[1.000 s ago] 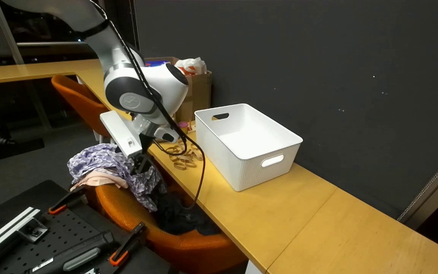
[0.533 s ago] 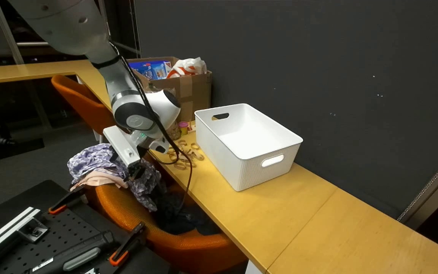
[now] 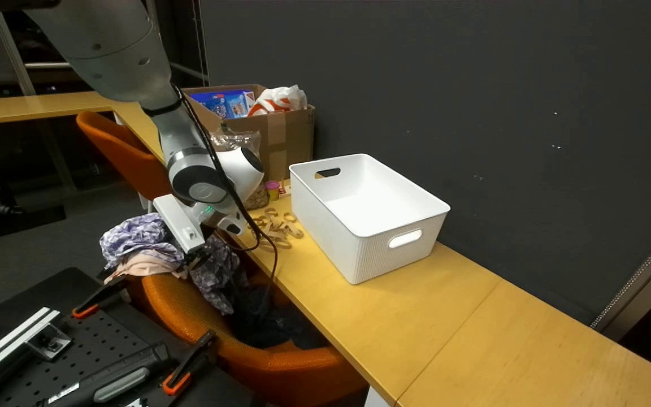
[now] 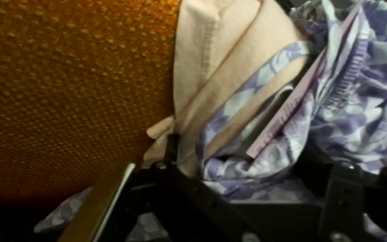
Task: Pick up all the shirts from the orange chair and put them in the white basket
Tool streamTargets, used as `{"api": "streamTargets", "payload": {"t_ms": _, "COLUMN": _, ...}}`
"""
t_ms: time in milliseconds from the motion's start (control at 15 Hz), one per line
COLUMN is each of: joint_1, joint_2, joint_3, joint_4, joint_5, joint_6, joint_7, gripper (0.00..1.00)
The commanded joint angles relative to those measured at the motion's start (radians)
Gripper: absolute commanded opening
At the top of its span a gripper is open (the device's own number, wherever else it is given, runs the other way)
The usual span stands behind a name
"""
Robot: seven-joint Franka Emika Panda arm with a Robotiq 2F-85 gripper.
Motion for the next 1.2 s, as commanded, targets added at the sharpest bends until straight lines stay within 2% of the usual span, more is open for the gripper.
{"api": "streamTargets", "payload": {"t_ms": 0, "joint_1": -0.031, "joint_2": 0.029, "joint_3": 0.029, "joint_4": 0.039, "joint_5": 0.014, "joint_6": -0.015, "joint_7": 0.010, "gripper": 0.52}}
{"api": "streamTargets", "payload": {"t_ms": 467, "joint_1": -0.051, "joint_2": 0.026, "joint_3": 0.049, "joint_4": 0.041, "joint_5": 0.027, "joint_6": -0.021, "joint_7": 0.000, "gripper": 0.00}}
{"api": "streamTargets", "payload": {"t_ms": 733, "joint_1": -0.064, "joint_2": -0.004, "joint_3": 0.062, "joint_4": 0.028, "joint_5": 0.037, "joint_6": -0.018, "joint_7": -0.010, "gripper": 0.02}}
{"api": "streamTargets", "payload": {"t_ms": 1133, "joint_1": -0.057, "joint_2": -0.114, "joint_3": 0.066, "joint_4": 0.010, "joint_5": 0.034, "joint_6": -0.012, "joint_7": 0.001, "gripper": 0.02}}
